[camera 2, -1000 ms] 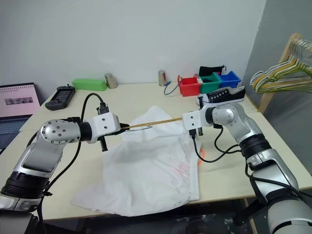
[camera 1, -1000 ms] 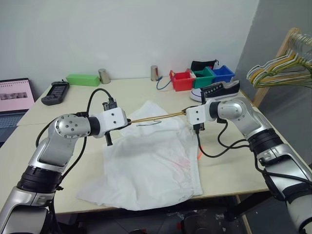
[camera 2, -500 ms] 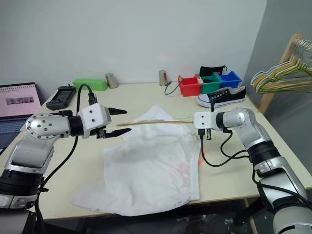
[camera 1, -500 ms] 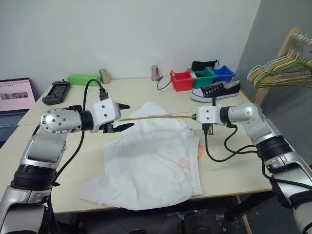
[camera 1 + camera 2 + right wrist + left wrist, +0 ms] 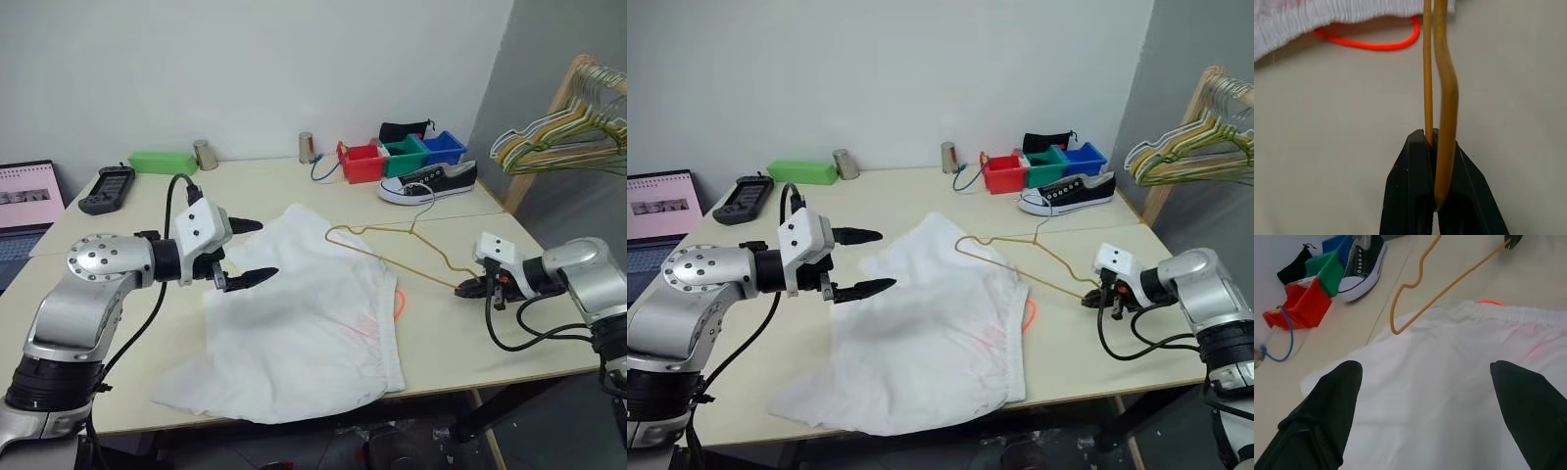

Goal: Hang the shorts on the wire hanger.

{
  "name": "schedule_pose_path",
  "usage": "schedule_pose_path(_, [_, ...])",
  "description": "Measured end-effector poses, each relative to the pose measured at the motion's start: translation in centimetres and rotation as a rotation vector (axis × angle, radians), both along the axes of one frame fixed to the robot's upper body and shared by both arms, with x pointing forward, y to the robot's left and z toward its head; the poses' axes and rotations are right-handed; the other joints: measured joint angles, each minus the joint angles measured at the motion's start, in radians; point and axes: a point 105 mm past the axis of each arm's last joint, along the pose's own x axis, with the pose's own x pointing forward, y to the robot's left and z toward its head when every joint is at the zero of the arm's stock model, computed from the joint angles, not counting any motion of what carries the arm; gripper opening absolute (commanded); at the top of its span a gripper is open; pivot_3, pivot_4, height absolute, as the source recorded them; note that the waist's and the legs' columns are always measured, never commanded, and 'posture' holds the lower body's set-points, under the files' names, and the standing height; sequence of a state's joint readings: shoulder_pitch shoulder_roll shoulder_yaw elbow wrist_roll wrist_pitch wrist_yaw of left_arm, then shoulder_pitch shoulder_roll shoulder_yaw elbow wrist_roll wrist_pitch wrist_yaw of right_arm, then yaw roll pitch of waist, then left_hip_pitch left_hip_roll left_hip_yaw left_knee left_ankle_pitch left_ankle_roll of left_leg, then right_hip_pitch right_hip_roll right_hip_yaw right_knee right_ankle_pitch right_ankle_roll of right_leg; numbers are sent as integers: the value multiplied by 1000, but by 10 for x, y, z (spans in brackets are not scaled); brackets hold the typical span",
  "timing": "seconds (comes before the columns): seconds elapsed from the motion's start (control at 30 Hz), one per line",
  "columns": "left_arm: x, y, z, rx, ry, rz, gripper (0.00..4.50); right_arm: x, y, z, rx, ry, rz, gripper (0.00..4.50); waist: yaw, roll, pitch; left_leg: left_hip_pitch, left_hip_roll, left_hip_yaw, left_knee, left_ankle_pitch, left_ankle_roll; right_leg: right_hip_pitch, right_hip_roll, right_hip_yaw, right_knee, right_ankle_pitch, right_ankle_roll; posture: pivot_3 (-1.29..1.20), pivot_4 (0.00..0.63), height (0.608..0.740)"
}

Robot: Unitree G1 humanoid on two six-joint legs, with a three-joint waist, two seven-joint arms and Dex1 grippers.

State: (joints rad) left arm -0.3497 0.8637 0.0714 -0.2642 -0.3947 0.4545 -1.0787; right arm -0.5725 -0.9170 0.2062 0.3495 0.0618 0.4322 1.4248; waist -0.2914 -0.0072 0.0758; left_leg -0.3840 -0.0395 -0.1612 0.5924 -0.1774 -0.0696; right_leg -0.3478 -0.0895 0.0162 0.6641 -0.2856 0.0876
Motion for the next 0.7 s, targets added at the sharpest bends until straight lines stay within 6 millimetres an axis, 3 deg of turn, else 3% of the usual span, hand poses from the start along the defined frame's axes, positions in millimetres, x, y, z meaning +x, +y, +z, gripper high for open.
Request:
schedule_pose_path(0.13, [-20, -7, -16, -55, 130, -27, 4435, -28, -29, 10, 34, 175, -111, 0, 0, 0, 0, -2, 0, 1, 0, -1, 1, -1, -1, 0, -1, -1, 0, -265, 22, 740])
schedule_pose_path(0.2, [-35, -12, -25, -89, 198, -38, 4435, -51, -48, 14, 70, 290, -221, 0, 1, 0, 1, -2, 0, 1, 0, -2, 2, -1, -1, 0, -1, -5, -8, -271, 31, 740])
schedule_pose_path(0.37, [-68, -24, -50, -136, 323, -57, 4435, -96, -69, -7, 147, 537, -396, 0, -6, -3, 3, -1, 2, 4, 1, -4, -1, -1, -2, -1, -1, -6, -10, -270, 42, 740])
schedule_pose_path(0.53, [-81, -30, -68, -212, 352, 13, 4435, -145, -72, -25, 243, 765, -515, 0, -6, -4, 4, -1, 3, 11, 3, -7, -2, -1, -4, 0, -2, -7, -10, -281, 57, 740])
schedule_pose_path(0.7, [-83, -32, -71, -199, 335, 23, 4435, -161, -53, -14, 335, 855, -521, 0, -10, -4, 6, -1, 17, 29, 6, -8, -5, -4, -3, -4, -5, -8, -12, -285, 62, 740])
